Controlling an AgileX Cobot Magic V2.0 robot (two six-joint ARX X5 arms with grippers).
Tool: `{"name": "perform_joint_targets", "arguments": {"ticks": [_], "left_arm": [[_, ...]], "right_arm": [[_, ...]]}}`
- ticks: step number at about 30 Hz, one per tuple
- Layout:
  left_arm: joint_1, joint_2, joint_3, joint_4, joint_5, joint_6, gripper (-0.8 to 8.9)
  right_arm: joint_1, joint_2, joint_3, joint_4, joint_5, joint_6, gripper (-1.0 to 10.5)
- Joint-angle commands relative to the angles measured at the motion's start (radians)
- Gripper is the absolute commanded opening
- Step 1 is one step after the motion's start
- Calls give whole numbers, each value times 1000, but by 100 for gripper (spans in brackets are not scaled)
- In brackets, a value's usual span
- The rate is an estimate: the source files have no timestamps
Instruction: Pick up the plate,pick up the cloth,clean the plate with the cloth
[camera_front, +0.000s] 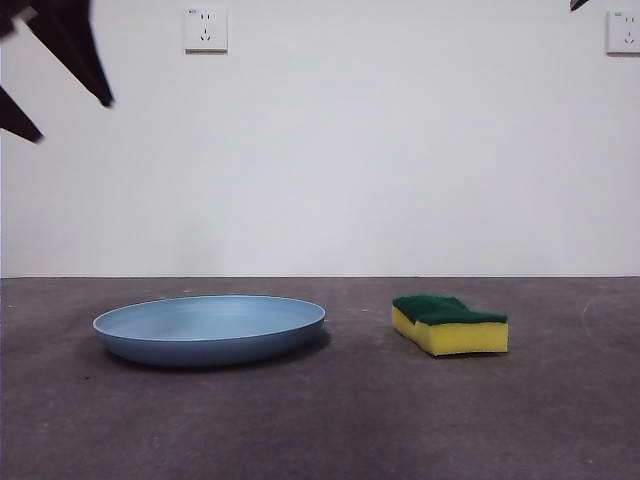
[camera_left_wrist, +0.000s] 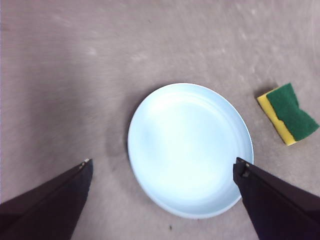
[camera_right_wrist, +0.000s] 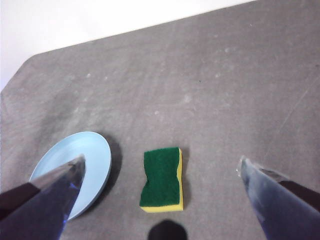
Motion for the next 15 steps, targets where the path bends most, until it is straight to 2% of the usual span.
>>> {"name": "perform_joint_targets", "arguments": {"ticks": [1, 8, 15], "left_arm": [[-24, 92, 29, 2, -2, 18, 471], [-81, 275, 42, 53, -97, 18, 471], [-129, 407, 42, 143, -137, 9, 471]], "right_arm": [[2, -2, 1, -9, -1, -3, 566], [2, -2, 1, -16, -1, -3, 566], [2, -2, 1, -16, -1, -3, 566]]}}
